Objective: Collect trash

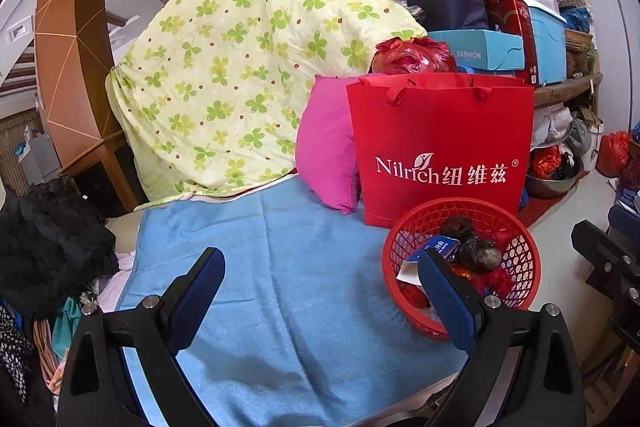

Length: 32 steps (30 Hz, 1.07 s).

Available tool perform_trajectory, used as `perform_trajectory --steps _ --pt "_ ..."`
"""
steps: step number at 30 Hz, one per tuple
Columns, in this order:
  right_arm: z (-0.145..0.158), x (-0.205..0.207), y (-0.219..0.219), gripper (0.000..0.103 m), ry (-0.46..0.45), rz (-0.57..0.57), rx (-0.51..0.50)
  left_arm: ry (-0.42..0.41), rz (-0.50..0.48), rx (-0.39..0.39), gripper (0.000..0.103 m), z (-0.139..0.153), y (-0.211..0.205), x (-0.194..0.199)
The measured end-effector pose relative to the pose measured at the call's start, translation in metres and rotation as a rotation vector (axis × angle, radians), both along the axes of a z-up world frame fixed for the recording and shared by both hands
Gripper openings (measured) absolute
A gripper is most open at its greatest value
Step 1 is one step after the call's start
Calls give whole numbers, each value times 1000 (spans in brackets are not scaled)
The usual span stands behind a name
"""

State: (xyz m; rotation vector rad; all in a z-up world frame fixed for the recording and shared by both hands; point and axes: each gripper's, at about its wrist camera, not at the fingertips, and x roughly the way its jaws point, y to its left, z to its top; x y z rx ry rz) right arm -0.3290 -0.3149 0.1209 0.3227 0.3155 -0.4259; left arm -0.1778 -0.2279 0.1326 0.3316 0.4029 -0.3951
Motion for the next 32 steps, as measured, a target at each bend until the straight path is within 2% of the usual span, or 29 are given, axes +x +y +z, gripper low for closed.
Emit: perform_trajectory --steps 15,24,28,32 --pt "14 12 22 79 67 -105 -51 18 -137 -63 97 3 21 10" --pt "18 28 28 79 99 -131 -51 31 -150 -107 97 4 40 23" --pt "13 37 36 79 109 -126 -87 36 -165 -121 97 0 42 29" --pt "4 42 35 79 110 -148 -71 48 -192 -132 97 -6 43 36"
